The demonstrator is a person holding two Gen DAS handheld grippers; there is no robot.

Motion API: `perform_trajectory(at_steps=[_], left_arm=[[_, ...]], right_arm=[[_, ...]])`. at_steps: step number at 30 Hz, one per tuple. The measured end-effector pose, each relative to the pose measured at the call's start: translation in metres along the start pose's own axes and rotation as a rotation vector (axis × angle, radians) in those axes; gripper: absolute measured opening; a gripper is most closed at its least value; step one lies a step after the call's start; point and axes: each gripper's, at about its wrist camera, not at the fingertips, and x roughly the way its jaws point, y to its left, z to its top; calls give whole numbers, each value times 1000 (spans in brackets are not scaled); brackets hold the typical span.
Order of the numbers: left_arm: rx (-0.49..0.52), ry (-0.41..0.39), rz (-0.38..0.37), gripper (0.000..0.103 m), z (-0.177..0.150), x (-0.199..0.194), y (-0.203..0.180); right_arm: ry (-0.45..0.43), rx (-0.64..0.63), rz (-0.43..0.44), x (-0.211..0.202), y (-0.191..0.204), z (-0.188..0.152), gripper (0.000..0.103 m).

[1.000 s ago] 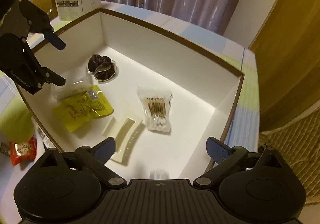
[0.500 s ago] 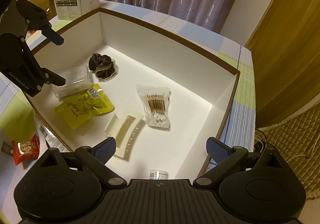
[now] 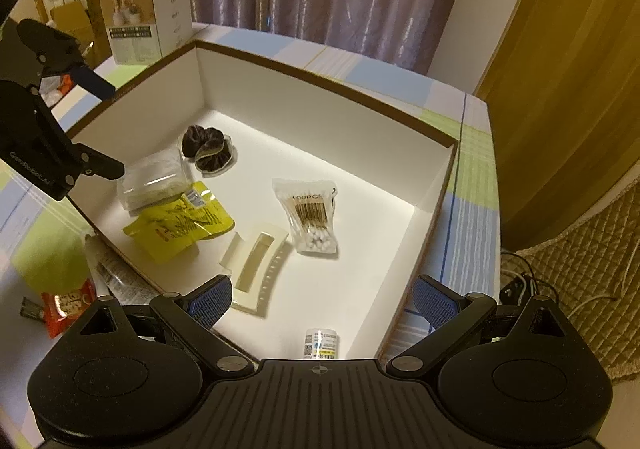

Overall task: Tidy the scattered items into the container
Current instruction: 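Withdraw both tools from the box toward the red packet and spoon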

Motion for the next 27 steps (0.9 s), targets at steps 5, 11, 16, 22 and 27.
perform_trajectory(at_steps=[5,11,16,22,27], left_arm=[[-44,-58,-20,86,-10,-28,2],[-82,-128,-55,86,-38,-62,0],[-118,-152,-78,86,-76,-85,-5],[-215,-139,-81,86,-122,-91,-12],[-287,-96,-112,83,-152,-75,-25]], right_arm=[[-39,23,9,-18,0,-7,101],[-90,46,35,-40,5,-22,101],[-143,84,65,-59,11,-37,101],[-148,103,117,-62,30,-61,101],[-79,148,163,-42,47,-90,101]])
